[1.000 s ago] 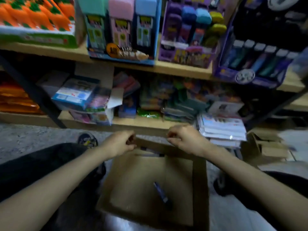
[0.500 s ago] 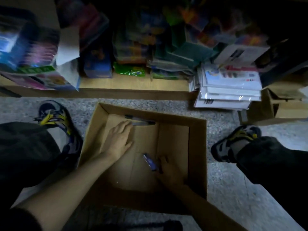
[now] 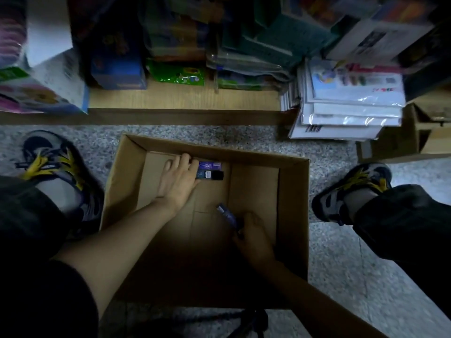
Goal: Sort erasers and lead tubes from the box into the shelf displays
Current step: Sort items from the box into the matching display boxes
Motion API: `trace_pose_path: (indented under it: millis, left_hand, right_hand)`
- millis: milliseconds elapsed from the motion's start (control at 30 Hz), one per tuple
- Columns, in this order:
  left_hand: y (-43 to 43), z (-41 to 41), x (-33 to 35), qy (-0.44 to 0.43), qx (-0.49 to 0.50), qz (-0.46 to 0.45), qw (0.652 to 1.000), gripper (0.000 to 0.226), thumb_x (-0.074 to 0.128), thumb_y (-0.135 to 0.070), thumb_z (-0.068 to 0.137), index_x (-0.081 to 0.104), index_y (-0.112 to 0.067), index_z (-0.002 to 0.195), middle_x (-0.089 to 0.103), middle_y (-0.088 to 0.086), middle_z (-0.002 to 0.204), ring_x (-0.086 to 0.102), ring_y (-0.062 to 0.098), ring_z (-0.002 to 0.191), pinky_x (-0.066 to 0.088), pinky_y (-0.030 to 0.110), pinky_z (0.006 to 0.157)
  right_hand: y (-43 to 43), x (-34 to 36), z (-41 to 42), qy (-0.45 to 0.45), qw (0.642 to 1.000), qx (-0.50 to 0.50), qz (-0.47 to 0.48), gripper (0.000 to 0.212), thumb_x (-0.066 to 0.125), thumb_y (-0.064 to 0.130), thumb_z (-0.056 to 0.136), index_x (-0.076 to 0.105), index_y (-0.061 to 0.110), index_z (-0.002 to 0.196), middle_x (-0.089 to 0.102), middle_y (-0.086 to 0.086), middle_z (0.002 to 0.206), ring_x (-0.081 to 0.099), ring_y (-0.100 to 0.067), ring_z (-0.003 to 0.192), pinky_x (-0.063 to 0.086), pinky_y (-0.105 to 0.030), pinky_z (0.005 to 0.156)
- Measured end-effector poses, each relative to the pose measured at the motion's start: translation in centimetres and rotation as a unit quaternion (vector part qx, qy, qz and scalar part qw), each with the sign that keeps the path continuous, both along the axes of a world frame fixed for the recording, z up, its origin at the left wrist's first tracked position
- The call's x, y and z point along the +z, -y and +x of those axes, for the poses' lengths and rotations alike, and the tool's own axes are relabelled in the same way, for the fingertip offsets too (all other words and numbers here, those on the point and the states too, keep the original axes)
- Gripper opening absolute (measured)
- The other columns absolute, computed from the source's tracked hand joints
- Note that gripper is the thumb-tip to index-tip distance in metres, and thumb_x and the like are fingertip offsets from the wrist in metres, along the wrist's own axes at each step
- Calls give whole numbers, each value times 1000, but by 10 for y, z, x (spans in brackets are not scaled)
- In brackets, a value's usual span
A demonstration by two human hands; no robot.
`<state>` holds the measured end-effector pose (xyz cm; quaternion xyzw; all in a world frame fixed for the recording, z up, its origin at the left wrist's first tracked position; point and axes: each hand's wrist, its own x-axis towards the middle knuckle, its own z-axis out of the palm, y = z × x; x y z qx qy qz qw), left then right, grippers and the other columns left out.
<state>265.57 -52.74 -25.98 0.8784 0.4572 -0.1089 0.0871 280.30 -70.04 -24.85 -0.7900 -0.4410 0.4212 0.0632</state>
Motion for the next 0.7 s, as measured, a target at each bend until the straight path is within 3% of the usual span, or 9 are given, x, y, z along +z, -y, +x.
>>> trace_pose_path:
  millis: [200,267,367,500,600,700]
  left_hand:
    - [-3,9,2,-9,15,-44,999,50,62,-40,85,46,-9,121,48,12,116,46,27,106,40,35,87]
    - [-6,12,4,-19,28,-88,995,57,66,-45,80,45,-8,119,48,13,116,48,28,105,40,35,84]
    - [-4,14,5,-25,71,-176,981,67,72,-44,74,42,-8,122,46,13,120,50,29,108,43,36,83]
    - [21,8,7,6,116,-203,972,60,72,-35,76,39,-8,119,56,16,117,58,33,103,46,36,77]
    - [42,1,11,12,145,-230,962,50,62,-30,86,37,-7,123,62,18,114,61,35,101,47,37,78]
    - [62,-9,17,39,166,-265,949,43,55,-29,90,39,-6,123,62,18,111,60,34,98,47,36,77]
  right_hand:
    - [-8,22,27,-58,991,-102,65,24,63,5,83,48,7,101,49,-11,106,51,-20,89,33,-20,70]
    - [-11,27,36,-74,989,-118,56,25,65,7,84,50,3,105,48,-10,107,52,-22,92,37,-21,73]
    - [-13,37,47,-136,984,-117,4,30,62,2,85,53,3,114,49,-7,114,51,-16,97,37,-13,70]
    - [-13,48,56,-190,969,-156,8,33,56,-8,85,52,0,117,53,2,95,52,-11,90,38,-1,58]
    - [-14,55,65,-218,959,-181,-15,32,56,-6,86,50,6,116,54,0,76,52,-4,56,37,-10,44]
    - [-7,53,63,-205,973,-87,-61,28,57,0,87,51,13,110,55,-3,74,50,-8,56,40,-14,48]
